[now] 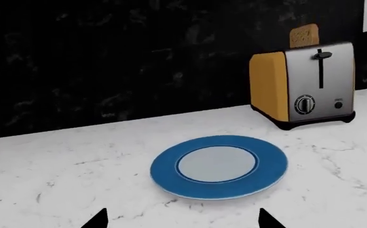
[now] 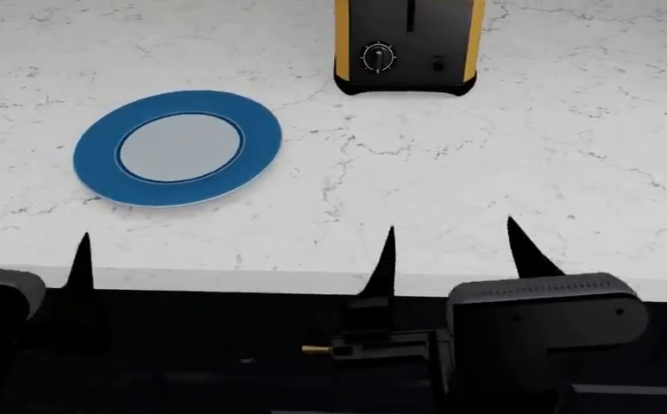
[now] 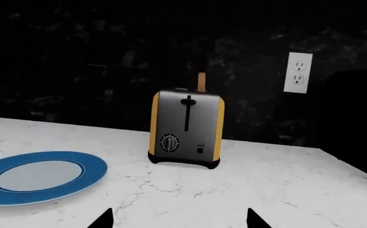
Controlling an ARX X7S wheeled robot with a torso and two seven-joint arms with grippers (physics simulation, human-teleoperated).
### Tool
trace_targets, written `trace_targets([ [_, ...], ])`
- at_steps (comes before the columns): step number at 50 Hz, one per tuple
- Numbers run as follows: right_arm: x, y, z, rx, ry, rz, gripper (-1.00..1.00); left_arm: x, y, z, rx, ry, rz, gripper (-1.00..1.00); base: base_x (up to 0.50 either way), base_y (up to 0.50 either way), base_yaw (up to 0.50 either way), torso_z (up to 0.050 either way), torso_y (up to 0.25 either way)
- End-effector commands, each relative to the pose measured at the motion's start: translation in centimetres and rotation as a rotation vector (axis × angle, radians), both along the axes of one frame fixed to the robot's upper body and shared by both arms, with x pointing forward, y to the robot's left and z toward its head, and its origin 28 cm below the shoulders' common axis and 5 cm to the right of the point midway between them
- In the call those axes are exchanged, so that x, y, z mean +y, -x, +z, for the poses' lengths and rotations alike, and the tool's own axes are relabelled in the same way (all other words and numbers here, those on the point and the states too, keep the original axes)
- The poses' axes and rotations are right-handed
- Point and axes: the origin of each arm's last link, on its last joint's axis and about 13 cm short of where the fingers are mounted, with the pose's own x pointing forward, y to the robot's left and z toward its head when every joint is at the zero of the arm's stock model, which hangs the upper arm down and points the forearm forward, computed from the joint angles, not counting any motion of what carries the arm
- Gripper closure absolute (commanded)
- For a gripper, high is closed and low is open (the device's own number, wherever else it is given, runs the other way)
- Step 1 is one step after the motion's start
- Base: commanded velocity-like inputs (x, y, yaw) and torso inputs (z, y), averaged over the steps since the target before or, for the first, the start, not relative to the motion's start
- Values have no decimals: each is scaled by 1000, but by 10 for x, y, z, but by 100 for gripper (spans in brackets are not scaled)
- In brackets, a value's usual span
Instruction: Place the toasted item on a plate.
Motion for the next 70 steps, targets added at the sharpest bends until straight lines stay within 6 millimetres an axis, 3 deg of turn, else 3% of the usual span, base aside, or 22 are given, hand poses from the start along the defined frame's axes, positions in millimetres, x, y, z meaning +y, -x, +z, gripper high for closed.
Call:
trace_targets([
  [1, -2, -1, 20, -42, 22, 13, -100, 3, -5, 30, -42, -31, -7, -100, 0, 0, 0, 50, 0],
  [46, 0, 5, 25, -67, 30, 44, -100, 5, 3, 29, -43, -44, -5, -100, 0, 0, 0, 50, 0],
  [70, -1, 6, 26, -89, 17, 53, -100, 6, 4, 28, -24, -41, -4, -100, 100, 96, 0, 0, 0],
])
